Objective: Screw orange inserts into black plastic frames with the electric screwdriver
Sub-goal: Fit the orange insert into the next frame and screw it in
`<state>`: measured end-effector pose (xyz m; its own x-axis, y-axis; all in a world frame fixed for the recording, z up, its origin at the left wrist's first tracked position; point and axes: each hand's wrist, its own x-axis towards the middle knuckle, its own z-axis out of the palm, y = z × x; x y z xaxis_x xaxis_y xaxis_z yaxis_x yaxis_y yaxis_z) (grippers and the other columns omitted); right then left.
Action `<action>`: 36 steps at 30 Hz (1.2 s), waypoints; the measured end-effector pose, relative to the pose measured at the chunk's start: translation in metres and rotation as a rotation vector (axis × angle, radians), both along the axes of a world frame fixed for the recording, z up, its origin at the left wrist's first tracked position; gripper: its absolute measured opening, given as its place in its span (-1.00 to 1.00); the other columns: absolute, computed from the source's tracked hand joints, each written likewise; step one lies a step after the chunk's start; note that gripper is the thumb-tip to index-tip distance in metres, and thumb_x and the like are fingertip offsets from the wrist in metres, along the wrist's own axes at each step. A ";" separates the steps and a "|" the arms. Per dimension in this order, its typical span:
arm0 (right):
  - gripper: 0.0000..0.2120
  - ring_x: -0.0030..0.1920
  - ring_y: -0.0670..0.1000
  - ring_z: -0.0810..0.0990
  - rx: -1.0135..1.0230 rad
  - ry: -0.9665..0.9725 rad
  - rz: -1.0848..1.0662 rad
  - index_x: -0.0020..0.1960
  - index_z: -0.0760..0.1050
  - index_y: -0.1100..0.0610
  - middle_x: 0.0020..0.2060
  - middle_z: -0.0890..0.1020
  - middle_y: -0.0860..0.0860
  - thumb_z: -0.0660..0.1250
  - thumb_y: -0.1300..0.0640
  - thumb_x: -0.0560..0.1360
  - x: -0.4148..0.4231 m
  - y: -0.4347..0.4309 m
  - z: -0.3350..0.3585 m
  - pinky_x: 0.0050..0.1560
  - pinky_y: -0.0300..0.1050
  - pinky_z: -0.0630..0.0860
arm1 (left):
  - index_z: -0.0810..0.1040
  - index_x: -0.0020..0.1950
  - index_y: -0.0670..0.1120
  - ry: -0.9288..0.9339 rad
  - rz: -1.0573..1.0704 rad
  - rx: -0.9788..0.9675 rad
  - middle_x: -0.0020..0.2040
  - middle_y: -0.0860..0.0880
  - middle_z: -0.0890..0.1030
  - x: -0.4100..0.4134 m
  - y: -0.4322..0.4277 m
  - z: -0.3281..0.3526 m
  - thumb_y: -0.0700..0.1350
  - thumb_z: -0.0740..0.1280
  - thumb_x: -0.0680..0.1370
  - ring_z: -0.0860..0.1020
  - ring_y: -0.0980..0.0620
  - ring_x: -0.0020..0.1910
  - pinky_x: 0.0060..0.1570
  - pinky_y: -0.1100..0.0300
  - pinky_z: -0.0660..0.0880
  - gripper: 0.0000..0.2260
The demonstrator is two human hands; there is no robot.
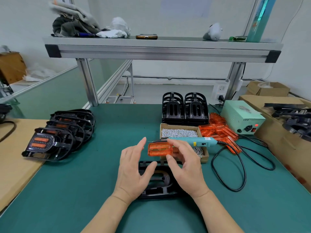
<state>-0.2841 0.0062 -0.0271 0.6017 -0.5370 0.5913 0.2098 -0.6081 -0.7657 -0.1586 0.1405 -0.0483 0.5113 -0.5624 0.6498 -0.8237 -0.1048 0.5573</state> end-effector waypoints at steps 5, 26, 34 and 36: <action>-0.55 0.22 0.00 0.61 0.097 0.086 0.096 0.34 0.55 0.01 0.19 0.61 -0.15 0.34 0.36 0.52 0.002 -0.003 -0.003 0.18 -0.24 0.54 | 0.46 0.42 -0.14 -0.055 0.006 0.029 0.17 0.07 0.52 0.002 -0.001 -0.003 0.08 0.30 0.55 0.43 -0.02 0.16 0.30 0.24 0.28 -0.51; -0.74 -0.01 -0.05 0.71 0.387 0.186 0.115 0.10 0.54 0.10 0.01 0.70 0.01 0.32 0.43 0.56 0.001 -0.003 -0.002 0.03 -0.21 0.62 | 0.53 0.20 -0.09 -0.085 0.001 0.004 0.11 0.21 0.45 0.002 -0.001 -0.003 0.16 0.28 0.59 0.40 0.09 0.19 0.27 0.39 0.25 -0.64; -0.74 -0.03 -0.04 0.71 0.408 0.182 0.096 0.07 0.54 0.12 -0.03 0.70 0.04 0.32 0.45 0.54 0.000 -0.002 0.001 0.00 -0.22 0.63 | 0.52 0.23 -0.09 -0.069 -0.003 0.032 0.13 0.16 0.49 0.002 -0.001 -0.004 0.07 0.32 0.56 0.39 0.12 0.21 0.27 0.40 0.25 -0.67; -0.75 -0.04 -0.02 0.71 0.418 0.183 0.091 0.08 0.54 0.13 -0.02 0.70 0.06 0.32 0.44 0.55 0.000 -0.002 0.001 0.00 -0.18 0.64 | 0.53 0.23 -0.10 -0.066 0.000 0.036 0.12 0.16 0.49 0.001 -0.001 -0.003 0.09 0.31 0.56 0.39 0.12 0.20 0.27 0.41 0.25 -0.66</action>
<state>-0.2837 0.0042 -0.0257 0.7317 -0.6467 0.2153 0.0869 -0.2249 -0.9705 -0.1573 0.1399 -0.0511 0.4681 -0.5861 0.6614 -0.8585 -0.1244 0.4974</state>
